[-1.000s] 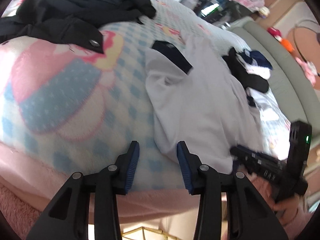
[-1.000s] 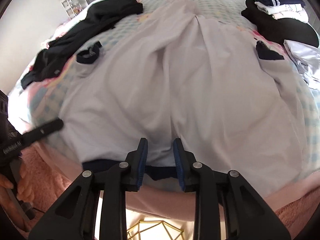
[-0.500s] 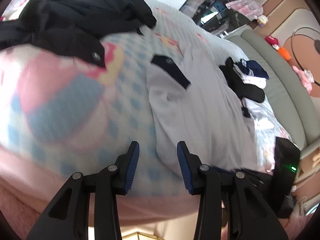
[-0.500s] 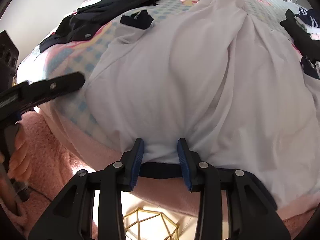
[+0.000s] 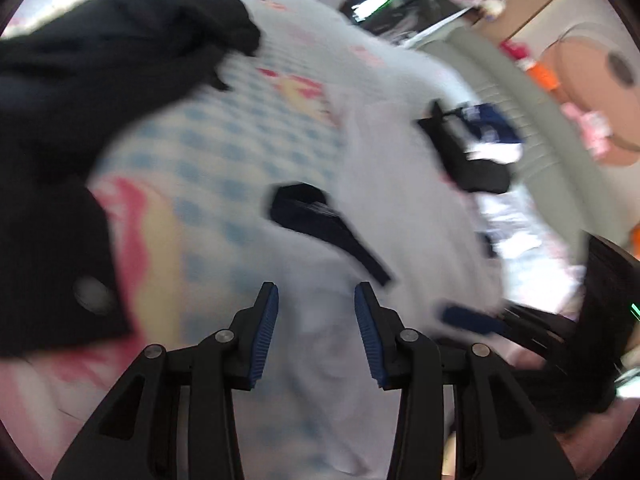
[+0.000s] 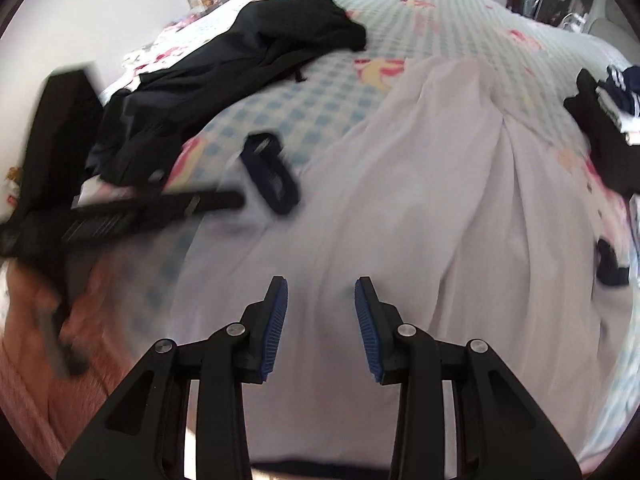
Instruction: Fold clothes
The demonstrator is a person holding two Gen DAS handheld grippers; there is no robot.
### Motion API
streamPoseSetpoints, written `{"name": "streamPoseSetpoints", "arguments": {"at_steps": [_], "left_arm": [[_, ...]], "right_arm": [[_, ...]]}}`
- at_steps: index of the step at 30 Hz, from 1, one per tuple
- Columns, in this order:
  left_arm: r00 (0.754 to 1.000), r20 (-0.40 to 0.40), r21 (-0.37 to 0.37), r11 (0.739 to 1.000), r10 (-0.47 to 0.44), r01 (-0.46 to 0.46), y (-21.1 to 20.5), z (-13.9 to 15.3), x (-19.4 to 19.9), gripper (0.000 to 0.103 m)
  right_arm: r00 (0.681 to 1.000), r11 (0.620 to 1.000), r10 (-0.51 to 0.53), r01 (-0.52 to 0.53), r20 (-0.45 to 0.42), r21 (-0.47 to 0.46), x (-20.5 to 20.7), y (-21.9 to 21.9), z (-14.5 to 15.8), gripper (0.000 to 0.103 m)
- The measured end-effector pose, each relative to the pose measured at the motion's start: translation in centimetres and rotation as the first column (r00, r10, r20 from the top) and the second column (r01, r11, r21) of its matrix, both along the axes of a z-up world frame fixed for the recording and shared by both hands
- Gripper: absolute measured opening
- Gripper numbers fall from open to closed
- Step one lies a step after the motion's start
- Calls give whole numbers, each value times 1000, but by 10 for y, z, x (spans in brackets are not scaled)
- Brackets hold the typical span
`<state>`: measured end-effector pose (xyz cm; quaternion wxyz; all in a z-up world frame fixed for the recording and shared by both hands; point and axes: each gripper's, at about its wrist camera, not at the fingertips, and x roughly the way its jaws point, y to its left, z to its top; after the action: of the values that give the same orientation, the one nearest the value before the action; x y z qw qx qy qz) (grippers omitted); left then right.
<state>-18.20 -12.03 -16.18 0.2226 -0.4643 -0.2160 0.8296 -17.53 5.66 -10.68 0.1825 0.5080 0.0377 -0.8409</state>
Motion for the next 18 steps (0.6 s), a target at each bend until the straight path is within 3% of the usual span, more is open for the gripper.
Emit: {"name": "streamPoseSetpoints", "arguments": {"at_steps": [4, 5, 7, 8, 10, 13, 18], "left_arm": [[1000, -6, -84, 996, 29, -29, 9, -2, 2, 47], [999, -3, -104, 993, 47, -47, 8, -3, 1, 31], [996, 1, -143, 986, 84, -83, 8, -6, -2, 10], [995, 3, -163, 982, 102, -100, 7, -7, -4, 9], [986, 9, -97, 982, 164, -163, -11, -2, -3, 5], [972, -31, -83, 968, 233, -235, -35, 15, 10, 3], [938, -17, -32, 937, 347, -347, -75, 19, 28, 3]], "right_arm": [[999, 999, -46, 46, 5, 1, -28, -5, -9, 36], [999, 999, -54, 54, 9, 1, -35, -7, -11, 36], [999, 999, -32, 32, 12, 1, -43, -17, -15, 36], [1000, 1000, -22, 22, 13, 1, -47, -22, -17, 36], [1000, 1000, -7, 7, 9, -3, -53, -31, -20, 36], [1000, 1000, 12, -12, 0, -11, -58, -44, -22, 36], [999, 999, 50, -50, 4, 2, -63, -64, -28, 36]]}}
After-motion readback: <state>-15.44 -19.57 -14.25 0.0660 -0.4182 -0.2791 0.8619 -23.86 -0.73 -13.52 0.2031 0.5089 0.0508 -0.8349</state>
